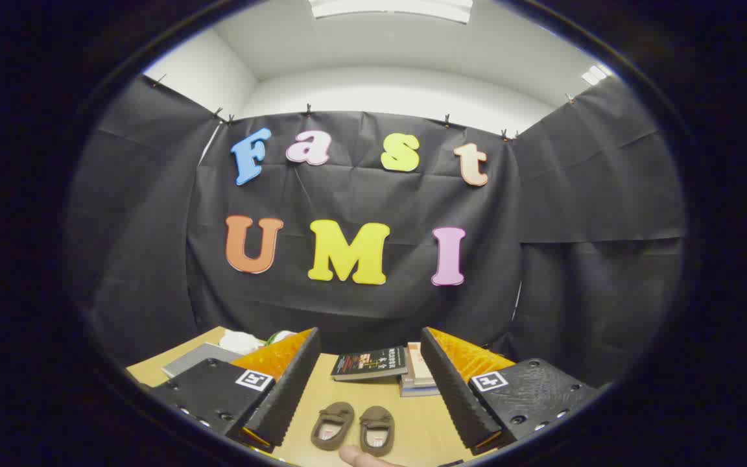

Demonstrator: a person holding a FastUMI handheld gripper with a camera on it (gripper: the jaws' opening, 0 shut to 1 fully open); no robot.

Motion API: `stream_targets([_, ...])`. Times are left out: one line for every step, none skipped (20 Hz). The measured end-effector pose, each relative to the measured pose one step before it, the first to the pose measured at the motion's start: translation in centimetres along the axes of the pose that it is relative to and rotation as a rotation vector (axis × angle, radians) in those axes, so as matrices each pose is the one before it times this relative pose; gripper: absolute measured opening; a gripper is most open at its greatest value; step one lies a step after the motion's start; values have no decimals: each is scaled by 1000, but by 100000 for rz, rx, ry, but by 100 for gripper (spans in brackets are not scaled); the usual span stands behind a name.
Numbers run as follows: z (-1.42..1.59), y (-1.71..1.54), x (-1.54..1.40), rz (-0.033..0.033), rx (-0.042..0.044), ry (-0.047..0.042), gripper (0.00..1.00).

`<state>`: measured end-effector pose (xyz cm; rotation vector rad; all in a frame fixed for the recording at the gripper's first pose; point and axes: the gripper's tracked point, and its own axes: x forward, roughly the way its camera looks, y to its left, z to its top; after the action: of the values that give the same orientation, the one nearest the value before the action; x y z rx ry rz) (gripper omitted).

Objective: Open the storage box then place both shoes into the box .Put the left shoe in first, then the right shoe, with the right side of both shoes facing outward in a uniform manner.

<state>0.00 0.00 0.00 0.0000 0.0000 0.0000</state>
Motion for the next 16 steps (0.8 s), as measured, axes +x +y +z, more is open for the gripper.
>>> stream_targets([-25, 197, 259, 764, -115, 370, 95])
stream_targets([-63, 154, 258, 705, 114, 449, 95])
stream_targets([-108, 119, 259, 502, 270, 614, 95])
stream_targets([-128, 84, 129, 306, 444, 513, 95])
stream_targets([-56, 86, 222, 102, 458, 328, 95])
stream_targets([-188, -115, 302, -409, 401, 495, 95])
stream_targets([-116, 47, 212, -71, 442, 573, 95])
stream_targets([-326, 116, 271, -303, 412, 575, 95])
stream_targets([-88, -29, 363, -539, -130, 605, 95])
stream_targets([-132, 216, 444, 53, -498, 571, 95])
stream_targets([-76, 205, 437, 259, -510, 307, 95])
stream_targets([-285, 132, 562, -146, -212, 706, 95])
stream_targets([-274, 125, 602, -80, 144, 830, 95])
stream_targets([-517, 472, 620, 601, 494, 1497, 95])
stream_targets([-507, 382, 829, 598, 601, 1183, 95])
stream_targets([-388, 391, 850, 770, 470, 879, 95])
